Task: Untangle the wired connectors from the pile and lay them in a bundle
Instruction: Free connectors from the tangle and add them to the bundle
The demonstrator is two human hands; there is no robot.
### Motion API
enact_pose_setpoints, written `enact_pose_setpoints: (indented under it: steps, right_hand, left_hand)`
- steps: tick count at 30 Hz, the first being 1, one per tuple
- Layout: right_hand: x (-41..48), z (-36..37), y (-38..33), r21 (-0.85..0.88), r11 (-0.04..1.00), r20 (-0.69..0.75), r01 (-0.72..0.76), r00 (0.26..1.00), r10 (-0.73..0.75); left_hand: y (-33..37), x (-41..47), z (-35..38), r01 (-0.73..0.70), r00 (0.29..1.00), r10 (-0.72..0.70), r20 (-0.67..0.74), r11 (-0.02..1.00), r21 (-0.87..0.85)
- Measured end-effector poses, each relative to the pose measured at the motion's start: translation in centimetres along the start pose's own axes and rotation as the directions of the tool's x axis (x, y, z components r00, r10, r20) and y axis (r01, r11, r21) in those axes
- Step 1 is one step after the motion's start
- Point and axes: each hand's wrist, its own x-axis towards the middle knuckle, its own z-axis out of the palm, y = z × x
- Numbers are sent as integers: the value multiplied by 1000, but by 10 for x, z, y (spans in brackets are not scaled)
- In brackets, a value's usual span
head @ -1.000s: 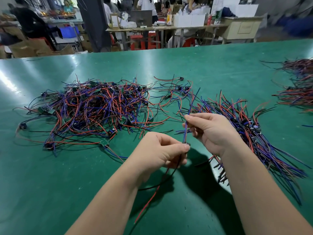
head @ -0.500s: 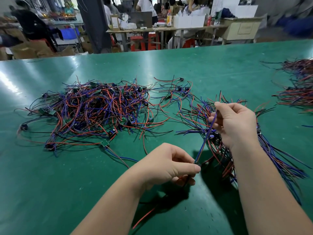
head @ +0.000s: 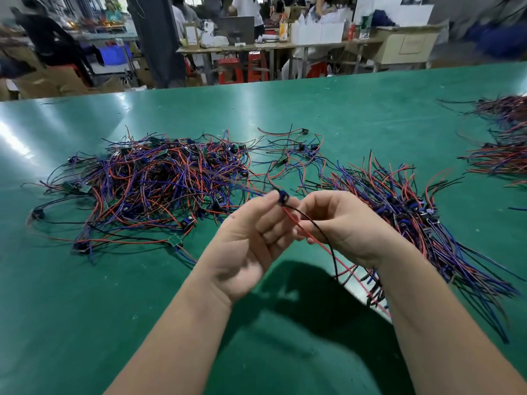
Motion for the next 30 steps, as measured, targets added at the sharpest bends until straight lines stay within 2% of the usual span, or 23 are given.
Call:
enact_pose_setpoints:
  steps: [4, 7, 13, 17, 21, 24, 30]
  right_hand:
    - [4, 8, 0, 53, 985, -104, 163, 982, -157]
    - [3, 14, -1, 117, 970, -124, 214, 972, -200]
    - [0, 16, -4, 418, 905, 18, 77, 996, -93]
    - [1, 21, -4, 371, 914, 26, 161, 983, -184]
    - [3, 25, -1, 304, 920, -55, 248, 968, -243]
    - [3, 27, -1, 320, 902, -94, 291, 957, -275]
    - [2, 31, -6, 423, 866, -224, 266, 957, -185]
  left_hand:
    - [1, 2, -2, -30, 986, 25, -165, 999, -26]
    - [-4, 4, -2, -13, 974, 10, -224, 1000, -15]
    - [-2, 3, 1, -13, 991, -21, -134, 968, -250]
    - [0, 2, 1, 1, 985, -48, -165, 962, -274]
    - [-3, 2, 2, 55, 989, -87, -123, 970, -238]
    - [-7, 2, 5, 69, 991, -92, -102, 975, -210]
    - [-8, -1, 7, -20, 994, 5, -107, 990, -140]
